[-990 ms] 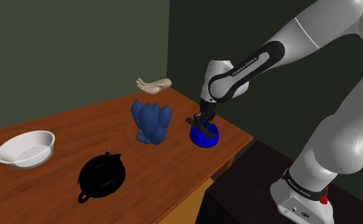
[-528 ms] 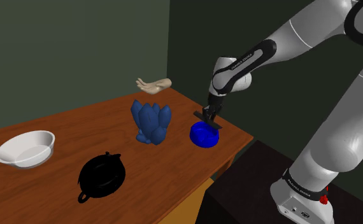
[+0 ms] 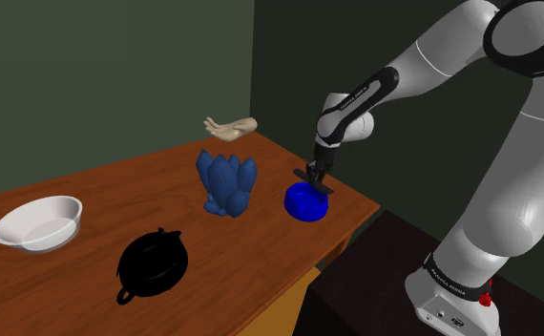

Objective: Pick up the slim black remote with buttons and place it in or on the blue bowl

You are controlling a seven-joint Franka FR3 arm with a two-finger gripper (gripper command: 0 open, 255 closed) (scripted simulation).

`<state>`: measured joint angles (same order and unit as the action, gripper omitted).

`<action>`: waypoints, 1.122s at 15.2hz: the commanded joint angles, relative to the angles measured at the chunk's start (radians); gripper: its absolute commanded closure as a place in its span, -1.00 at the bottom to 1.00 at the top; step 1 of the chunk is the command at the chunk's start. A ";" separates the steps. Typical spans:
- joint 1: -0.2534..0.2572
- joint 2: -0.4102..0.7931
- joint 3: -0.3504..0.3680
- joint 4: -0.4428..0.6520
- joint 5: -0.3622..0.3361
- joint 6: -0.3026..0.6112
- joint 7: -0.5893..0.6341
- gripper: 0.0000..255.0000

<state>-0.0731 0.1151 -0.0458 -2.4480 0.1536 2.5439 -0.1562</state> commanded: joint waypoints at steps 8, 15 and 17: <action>-0.004 0.082 0.008 -0.005 0.028 0.086 -0.027 1.00; -0.004 0.082 0.008 -0.005 0.028 0.086 -0.027 -1.00; -0.004 0.082 0.008 -0.005 0.028 0.086 -0.027 -1.00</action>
<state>-0.0768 0.1967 -0.0378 -2.4530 0.1811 2.6300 -0.1827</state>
